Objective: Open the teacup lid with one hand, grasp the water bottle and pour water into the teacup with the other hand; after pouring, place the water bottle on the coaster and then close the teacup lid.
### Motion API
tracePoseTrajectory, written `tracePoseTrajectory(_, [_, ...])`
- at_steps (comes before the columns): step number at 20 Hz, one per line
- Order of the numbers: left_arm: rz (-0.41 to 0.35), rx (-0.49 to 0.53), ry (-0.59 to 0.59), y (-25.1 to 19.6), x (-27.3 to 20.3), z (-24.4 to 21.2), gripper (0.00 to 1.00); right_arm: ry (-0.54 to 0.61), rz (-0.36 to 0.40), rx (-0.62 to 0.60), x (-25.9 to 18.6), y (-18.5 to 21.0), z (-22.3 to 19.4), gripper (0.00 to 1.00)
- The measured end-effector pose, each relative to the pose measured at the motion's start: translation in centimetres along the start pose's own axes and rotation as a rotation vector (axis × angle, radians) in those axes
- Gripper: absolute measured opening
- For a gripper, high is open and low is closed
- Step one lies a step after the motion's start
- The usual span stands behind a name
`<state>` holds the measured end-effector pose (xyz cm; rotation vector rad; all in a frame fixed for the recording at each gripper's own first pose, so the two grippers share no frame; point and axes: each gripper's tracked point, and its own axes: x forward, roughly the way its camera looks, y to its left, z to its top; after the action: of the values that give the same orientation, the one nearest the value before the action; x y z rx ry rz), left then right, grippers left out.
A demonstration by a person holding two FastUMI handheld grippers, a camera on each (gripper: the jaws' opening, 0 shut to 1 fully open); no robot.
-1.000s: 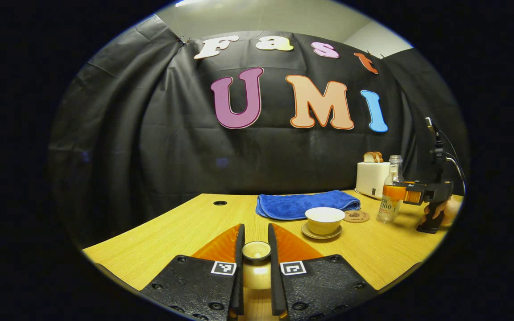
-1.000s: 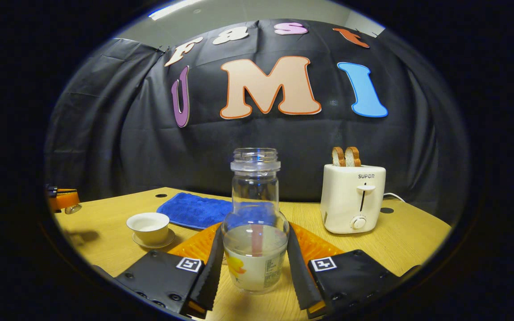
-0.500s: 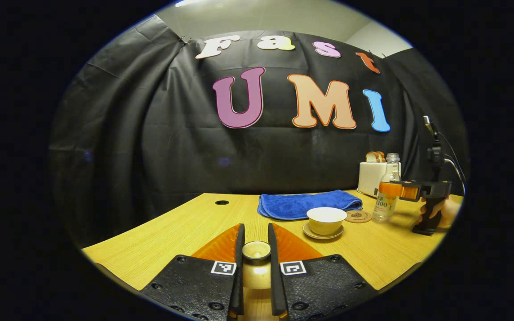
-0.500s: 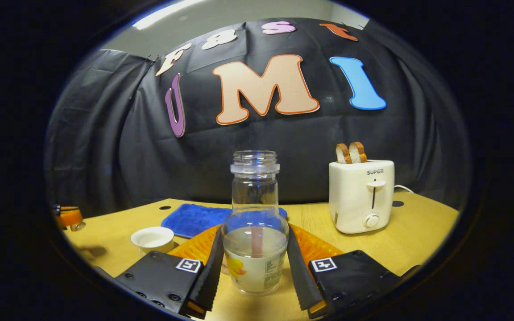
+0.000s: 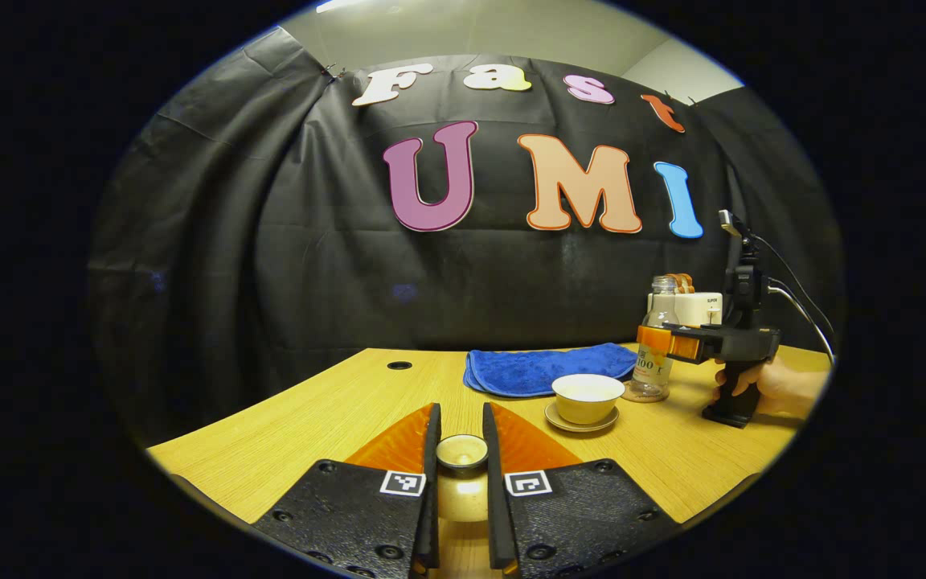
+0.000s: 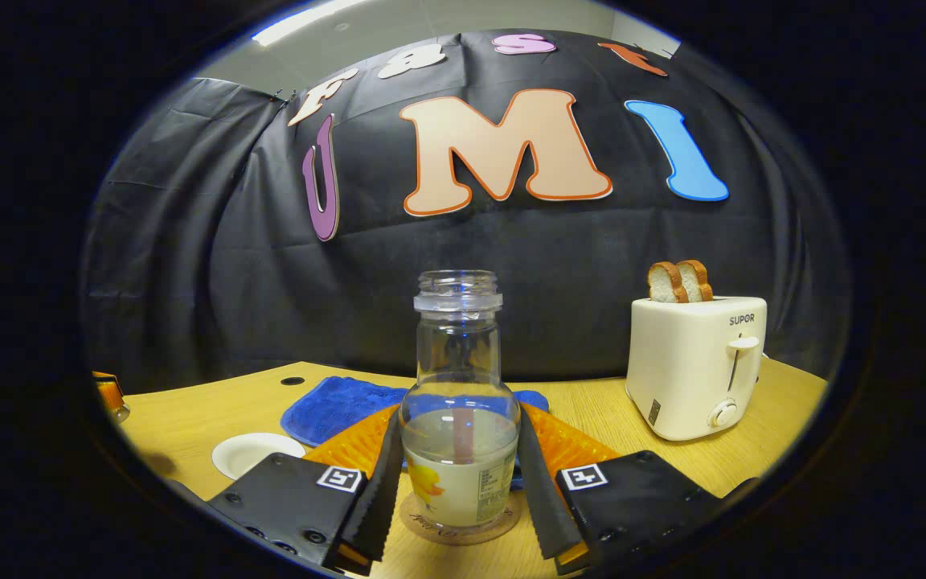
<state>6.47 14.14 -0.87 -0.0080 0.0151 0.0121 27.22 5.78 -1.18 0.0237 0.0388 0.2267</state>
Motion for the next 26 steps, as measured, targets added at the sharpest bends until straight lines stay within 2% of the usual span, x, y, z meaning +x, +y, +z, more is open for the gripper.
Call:
tracePoseTrajectory(6, [-0.004, 0.0, -0.002, -0.3, 0.2, 0.0, 0.21, -0.002, -0.021, -0.025, -0.2, -0.1, 0.0, 0.77])
tracePoseTrajectory(7, [-0.004, 0.0, 0.0, -0.3, 0.2, 0.0, 0.21, -0.001, -0.024, -0.025, -0.3, 0.0, -0.1, 0.8])
tracePoseTrajectory(9, [-0.005, 0.0, -0.002, -0.3, 0.1, 0.1, 0.21, 0.004, -0.035, -0.026, -0.3, -0.2, -0.1, 0.78])
tracePoseTrajectory(13, [-0.006, 0.0, -0.001, -0.6, 0.2, 0.0, 0.21, 0.0, -0.055, -0.025, -0.9, -0.5, 0.0, 1.0])
tracePoseTrajectory(14, [-0.009, 0.0, 0.0, -0.6, 0.2, -0.1, 0.22, -0.005, -0.059, -0.025, -1.1, -0.5, 0.2, 0.96])
tracePoseTrajectory(15, [-0.012, -0.001, -0.002, -0.8, 0.3, 0.0, 0.22, -0.007, -0.064, -0.025, -1.5, -0.6, 0.2, 1.0])
tracePoseTrajectory(19, [-0.088, -0.002, -0.006, -3.3, 1.8, 0.1, 0.22, -0.004, -0.053, -0.026, -3.5, -0.7, 0.1, 0.96])
tracePoseTrajectory(21, [-0.127, 0.002, -0.006, -4.6, 3.0, 0.0, 0.21, -0.004, -0.042, -0.025, -4.8, -0.9, 0.2, 1.0])
tracePoseTrajectory(24, [-0.2, 0.003, -0.012, -7.2, 5.3, 0.2, 0.21, -0.005, -0.024, -0.024, -7.2, -1.6, 0.3, 1.0])
tracePoseTrajectory(25, [-0.228, 0.003, -0.014, -8.2, 6.1, 0.3, 0.21, -0.004, -0.02, -0.025, -7.9, -2.0, 0.4, 0.96])
tracePoseTrajectory(26, [-0.252, 0.003, -0.015, -9.2, 7.0, 0.2, 0.21, -0.005, -0.021, -0.023, -8.8, -2.5, 0.5, 0.96])
